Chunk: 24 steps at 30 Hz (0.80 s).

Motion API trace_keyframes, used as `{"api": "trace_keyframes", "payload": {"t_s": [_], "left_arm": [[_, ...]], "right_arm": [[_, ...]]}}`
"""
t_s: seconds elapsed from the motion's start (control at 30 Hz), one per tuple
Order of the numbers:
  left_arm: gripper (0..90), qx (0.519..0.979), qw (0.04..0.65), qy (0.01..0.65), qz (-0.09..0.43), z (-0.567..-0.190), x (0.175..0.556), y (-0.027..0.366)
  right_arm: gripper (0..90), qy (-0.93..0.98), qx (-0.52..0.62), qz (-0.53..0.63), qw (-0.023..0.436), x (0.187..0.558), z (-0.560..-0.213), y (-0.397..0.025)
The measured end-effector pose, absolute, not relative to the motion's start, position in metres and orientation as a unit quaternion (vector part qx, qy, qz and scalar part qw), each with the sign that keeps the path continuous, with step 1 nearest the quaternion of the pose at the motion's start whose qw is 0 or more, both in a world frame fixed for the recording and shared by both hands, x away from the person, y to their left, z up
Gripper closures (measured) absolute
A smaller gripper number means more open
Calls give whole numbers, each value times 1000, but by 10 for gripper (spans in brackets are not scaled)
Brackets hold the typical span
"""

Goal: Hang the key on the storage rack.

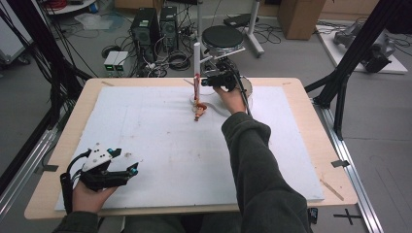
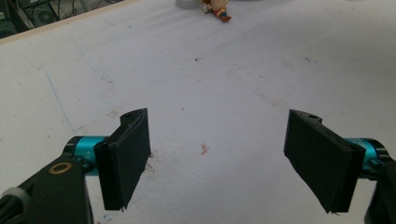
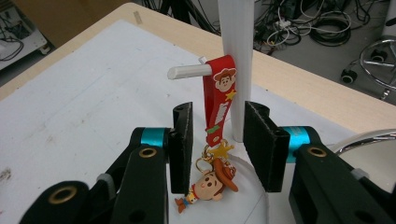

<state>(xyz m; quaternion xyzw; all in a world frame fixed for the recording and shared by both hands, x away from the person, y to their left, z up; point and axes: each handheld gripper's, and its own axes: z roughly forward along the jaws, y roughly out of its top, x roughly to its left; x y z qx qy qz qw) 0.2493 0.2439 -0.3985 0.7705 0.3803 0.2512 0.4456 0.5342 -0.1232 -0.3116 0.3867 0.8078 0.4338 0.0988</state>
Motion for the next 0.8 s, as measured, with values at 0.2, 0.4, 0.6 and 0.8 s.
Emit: {"api": "trace_keyframes", "payload": {"t_s": [0.2,0.4,0.6,0.8], "left_arm": [[231,769,446,382,252,-399,250,244],[231,771,444,381,252,-399,250,244],[231,770,444,382,253,-400,248,246],[231,770,445,381,254,-399,247,247]], "right_arm": [[596,809,385,435,89,532,-312,-124],[580,810,376,439,94,529,-309,-124],[559,811,377,439,90,526,-307,-126],[543,812,373,440,91,523,-304,-130]]}}
